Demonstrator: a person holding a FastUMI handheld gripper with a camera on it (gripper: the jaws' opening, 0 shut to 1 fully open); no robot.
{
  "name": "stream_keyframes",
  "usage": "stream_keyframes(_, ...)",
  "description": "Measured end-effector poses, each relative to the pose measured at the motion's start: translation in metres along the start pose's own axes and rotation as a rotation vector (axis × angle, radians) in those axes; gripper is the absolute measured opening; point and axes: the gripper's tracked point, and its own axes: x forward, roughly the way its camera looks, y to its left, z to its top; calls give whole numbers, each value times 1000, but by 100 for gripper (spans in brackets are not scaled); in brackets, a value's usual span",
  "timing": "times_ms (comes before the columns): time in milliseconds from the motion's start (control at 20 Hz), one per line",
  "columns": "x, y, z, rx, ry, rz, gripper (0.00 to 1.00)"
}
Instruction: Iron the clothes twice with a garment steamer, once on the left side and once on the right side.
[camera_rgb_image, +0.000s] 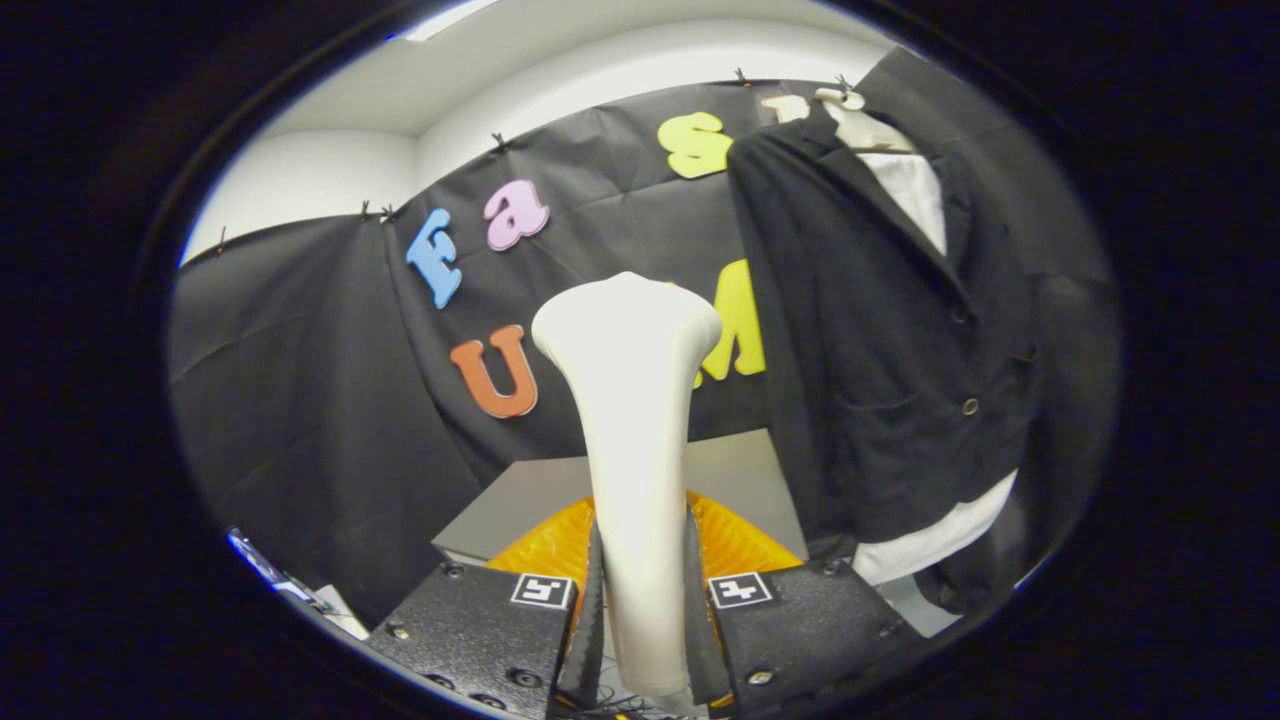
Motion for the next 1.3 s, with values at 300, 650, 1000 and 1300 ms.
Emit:
stream_keyframes(300,-45,-68,62,60,-164,-91,36)
stream_keyframes(650,-52,-134,147,57,-334,-132,36)
stream_keyframes(1000,-22,-154,228,-16,-482,-116,36)
stream_keyframes(1300,7,-154,265,-100,-557,-141,36)
